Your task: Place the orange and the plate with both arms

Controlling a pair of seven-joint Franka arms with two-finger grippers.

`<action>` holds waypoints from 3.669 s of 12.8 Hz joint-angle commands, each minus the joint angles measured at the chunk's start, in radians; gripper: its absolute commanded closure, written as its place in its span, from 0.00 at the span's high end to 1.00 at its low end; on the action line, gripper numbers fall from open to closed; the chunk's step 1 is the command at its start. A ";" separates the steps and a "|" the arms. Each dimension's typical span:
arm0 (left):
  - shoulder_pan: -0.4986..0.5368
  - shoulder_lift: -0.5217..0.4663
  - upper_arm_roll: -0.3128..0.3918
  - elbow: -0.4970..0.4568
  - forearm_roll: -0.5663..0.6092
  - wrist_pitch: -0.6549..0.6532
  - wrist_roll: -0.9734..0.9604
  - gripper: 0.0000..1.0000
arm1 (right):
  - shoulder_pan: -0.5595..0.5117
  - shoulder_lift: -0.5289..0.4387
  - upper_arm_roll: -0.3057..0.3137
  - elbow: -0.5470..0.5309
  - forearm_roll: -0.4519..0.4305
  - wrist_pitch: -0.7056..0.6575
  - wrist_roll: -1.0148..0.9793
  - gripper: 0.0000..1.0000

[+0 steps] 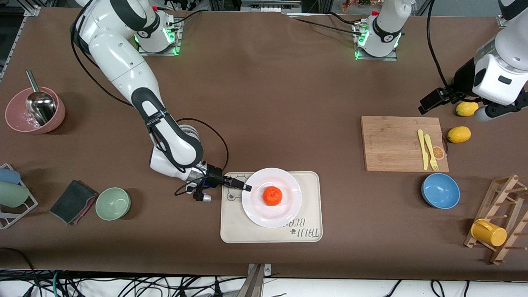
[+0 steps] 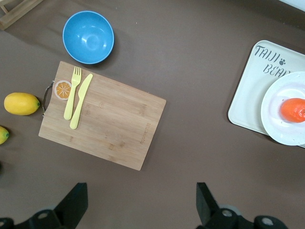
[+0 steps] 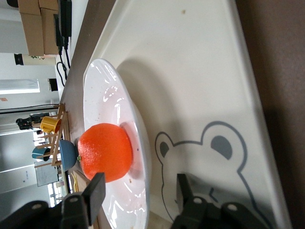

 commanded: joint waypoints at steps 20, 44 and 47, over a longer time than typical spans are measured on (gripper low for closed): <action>0.025 0.012 -0.004 0.019 -0.021 -0.012 0.001 1.00 | -0.031 -0.630 -0.450 -0.235 -1.075 -0.979 0.280 1.00; 0.017 0.012 -0.010 0.022 -0.021 -0.011 -0.001 1.00 | -0.034 -1.121 -0.472 -0.404 -1.245 -1.205 0.644 1.00; 0.018 0.014 -0.010 0.022 -0.019 -0.011 -0.001 1.00 | -0.039 -1.056 -0.490 -0.294 -1.241 -1.247 0.644 1.00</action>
